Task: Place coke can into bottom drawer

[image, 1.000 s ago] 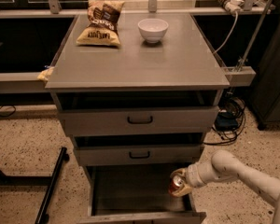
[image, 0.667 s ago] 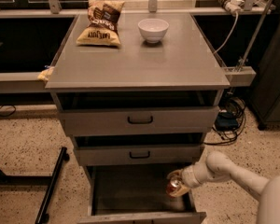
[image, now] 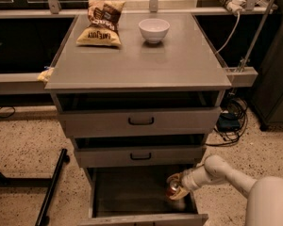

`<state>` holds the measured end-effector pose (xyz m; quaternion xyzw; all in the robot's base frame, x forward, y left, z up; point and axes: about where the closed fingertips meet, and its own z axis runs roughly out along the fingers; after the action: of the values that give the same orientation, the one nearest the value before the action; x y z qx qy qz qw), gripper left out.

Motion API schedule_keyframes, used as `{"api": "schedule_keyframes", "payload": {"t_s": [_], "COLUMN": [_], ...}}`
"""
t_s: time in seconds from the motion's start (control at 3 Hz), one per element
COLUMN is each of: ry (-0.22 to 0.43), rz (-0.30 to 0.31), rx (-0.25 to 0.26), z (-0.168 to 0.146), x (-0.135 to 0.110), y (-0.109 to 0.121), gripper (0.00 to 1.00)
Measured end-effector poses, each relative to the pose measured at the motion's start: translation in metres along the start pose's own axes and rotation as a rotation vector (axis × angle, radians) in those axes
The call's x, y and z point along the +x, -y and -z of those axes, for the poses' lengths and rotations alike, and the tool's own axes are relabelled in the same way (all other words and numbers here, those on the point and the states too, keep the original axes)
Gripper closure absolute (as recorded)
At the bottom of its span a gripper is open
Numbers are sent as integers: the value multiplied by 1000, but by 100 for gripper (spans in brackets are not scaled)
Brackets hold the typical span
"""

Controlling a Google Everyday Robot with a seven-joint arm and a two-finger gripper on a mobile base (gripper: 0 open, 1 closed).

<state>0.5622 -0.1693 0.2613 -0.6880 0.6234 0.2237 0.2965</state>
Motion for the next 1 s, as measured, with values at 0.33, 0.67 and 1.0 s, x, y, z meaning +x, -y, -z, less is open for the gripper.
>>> {"api": "schedule_keyframes", "payload": {"t_s": [0.33, 0.67, 1.0], "ry": [-1, 15, 23], "rz": [5, 21, 24], "rx": [30, 63, 74], "z": [-6, -21, -35], "x": [3, 3, 4], "y": [3, 12, 17], "gripper": [100, 100, 100]}}
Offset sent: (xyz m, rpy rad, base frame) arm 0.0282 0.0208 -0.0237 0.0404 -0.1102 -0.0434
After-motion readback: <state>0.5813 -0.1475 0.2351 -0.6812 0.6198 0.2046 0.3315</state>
